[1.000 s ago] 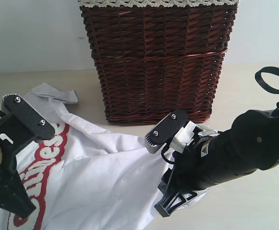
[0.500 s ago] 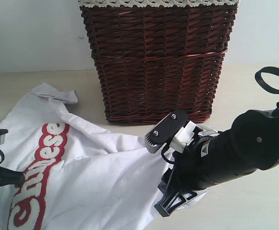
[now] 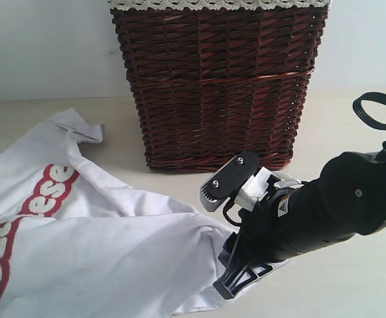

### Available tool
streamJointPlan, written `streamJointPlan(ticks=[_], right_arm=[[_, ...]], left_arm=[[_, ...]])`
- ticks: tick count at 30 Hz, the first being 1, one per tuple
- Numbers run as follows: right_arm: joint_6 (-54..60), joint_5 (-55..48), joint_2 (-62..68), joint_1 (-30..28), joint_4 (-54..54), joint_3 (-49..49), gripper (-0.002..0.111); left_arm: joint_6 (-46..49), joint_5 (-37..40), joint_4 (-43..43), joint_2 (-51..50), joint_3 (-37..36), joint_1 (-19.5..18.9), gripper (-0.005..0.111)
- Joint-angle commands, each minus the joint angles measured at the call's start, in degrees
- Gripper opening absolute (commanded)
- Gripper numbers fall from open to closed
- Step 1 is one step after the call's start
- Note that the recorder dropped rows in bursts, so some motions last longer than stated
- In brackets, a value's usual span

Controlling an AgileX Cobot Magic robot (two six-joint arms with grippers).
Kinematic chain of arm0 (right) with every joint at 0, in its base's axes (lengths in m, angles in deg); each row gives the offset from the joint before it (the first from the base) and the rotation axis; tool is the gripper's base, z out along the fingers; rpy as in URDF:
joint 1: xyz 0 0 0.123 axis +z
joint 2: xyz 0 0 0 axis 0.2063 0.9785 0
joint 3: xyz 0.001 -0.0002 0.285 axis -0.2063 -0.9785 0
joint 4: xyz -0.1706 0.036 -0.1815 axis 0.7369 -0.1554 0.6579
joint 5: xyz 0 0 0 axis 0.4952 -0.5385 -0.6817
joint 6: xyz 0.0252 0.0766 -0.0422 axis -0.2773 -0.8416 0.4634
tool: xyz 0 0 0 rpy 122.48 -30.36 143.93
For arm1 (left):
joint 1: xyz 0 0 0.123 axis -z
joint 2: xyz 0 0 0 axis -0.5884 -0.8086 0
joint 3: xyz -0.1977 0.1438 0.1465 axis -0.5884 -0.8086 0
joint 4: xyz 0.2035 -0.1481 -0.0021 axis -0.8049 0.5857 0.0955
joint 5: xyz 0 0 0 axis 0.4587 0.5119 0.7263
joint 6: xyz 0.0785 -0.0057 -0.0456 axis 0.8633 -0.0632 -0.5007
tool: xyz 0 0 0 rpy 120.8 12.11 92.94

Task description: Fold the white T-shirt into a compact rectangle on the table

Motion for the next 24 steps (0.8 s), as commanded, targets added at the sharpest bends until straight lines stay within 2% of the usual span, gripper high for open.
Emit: streamJointPlan(ticks=[1,3,7,12,16,18,21,24], right_arm=[[-2.21,2.88,0.08,0.10,0.11,-0.20,0.041],[-4.60,4.16,1.28,-0.06,0.11,-0.20,0.041],[-7.59,7.98,4.50,-2.18,0.31,-0.20,0.041],[-7.73,9.10,8.09,-6.11,0.31,0.05,0.044],[-5.33,6.18,10.06,-6.00,0.59,0.98,0.042],[-4.07,3.80,10.57,-6.00,0.59,2.06,0.032],[-0.69,1.25,10.47,-6.00,1.50,3.44,0.001],[-0.29,0.49,8.77,-6.00,4.27,4.47,0.000]], left_arm=[[0.60,-1.37,-2.55,-1.34,6.42,-0.36,0.000],[3.06,0.12,-0.45,-0.50,8.78,-0.36,0.001],[15.81,0.24,11.48,3.35,12.00,-0.36,0.010],[34.66,0.39,36.63,8.80,13.37,-0.36,0.021],[45.10,3.04,49.16,10.29,13.37,0.42,0.021],[45.35,3.79,50.38,10.39,13.37,0.98,0.021],[45.35,4.58,50.27,10.39,13.37,1.87,0.021],[45.35,4.82,50.11,10.39,13.37,2.28,0.021]])
